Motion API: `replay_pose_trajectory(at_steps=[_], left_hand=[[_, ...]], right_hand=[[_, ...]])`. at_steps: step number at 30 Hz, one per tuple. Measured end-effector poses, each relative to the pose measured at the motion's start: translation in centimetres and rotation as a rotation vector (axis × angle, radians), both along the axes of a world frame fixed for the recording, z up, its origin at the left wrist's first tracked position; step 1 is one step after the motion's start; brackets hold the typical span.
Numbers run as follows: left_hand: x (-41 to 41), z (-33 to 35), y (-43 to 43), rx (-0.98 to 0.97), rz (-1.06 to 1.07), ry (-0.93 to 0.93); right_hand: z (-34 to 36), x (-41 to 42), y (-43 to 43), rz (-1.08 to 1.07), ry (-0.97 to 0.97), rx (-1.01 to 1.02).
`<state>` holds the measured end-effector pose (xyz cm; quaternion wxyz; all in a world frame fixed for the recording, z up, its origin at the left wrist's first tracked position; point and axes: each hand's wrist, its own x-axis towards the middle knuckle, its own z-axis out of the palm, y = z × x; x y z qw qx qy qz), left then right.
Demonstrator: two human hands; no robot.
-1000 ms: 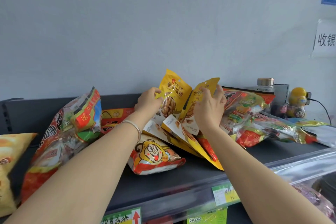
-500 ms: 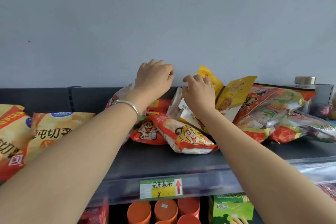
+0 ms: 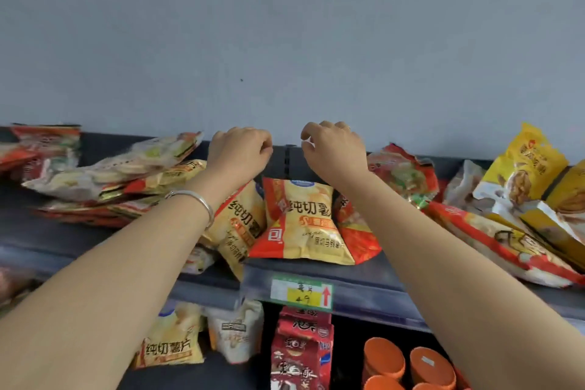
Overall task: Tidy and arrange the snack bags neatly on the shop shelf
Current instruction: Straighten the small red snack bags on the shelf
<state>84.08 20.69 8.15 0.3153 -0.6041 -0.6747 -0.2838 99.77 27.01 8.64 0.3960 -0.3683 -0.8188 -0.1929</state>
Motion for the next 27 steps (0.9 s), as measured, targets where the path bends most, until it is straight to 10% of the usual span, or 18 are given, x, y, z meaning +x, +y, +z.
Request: replay_pose_trajectory(at_steps=[27], left_hand=[[-36.5,-6.7,-22.2,-0.174,0.767,-0.111]], right_hand=[[-6.8,-47.5,-14.8,0.886,-0.281,-0.111]])
